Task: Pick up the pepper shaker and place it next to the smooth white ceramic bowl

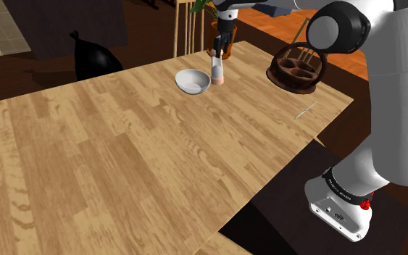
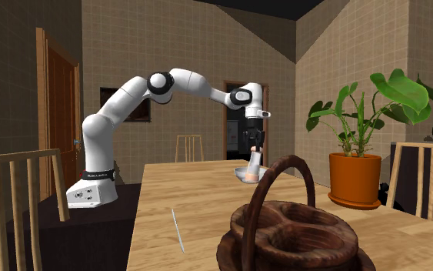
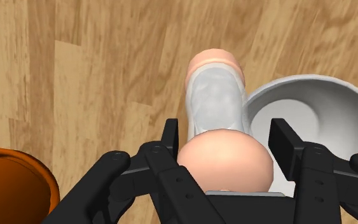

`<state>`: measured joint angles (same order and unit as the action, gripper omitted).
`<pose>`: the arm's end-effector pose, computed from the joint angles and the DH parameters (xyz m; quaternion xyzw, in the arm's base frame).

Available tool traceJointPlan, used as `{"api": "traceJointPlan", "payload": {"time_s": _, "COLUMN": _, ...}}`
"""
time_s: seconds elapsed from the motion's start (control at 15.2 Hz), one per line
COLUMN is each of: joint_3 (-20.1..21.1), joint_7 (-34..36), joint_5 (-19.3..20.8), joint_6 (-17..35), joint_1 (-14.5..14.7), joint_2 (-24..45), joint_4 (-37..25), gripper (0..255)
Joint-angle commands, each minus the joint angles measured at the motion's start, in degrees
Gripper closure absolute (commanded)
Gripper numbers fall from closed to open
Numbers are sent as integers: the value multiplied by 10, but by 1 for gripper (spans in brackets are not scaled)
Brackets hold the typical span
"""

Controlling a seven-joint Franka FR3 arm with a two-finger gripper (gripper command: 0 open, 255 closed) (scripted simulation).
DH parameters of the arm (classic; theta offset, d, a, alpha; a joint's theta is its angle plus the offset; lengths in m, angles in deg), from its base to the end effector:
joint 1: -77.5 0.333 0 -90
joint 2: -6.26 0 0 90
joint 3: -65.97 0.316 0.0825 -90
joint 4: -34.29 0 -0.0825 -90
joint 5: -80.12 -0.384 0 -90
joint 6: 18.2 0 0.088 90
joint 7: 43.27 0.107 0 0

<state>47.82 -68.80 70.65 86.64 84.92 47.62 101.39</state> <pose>0.7395 -0.0602 0.3760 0.9895 0.1419 -0.0225 0.0187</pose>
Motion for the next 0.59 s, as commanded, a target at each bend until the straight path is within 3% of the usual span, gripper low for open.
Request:
{"api": "traceJointPlan", "payload": {"time_s": 0.0, "joint_3": 1, "joint_7": 0, "joint_5": -1, "joint_6": 11, "joint_1": 0, "joint_2": 7, "joint_4": 4, "gripper": 255}}
{"api": "traceJointPlan", "payload": {"time_s": 0.53, "joint_3": 3, "joint_7": -1, "joint_5": -4, "joint_6": 35, "joint_1": 1, "joint_2": 14, "joint_4": 21, "gripper": 255}}
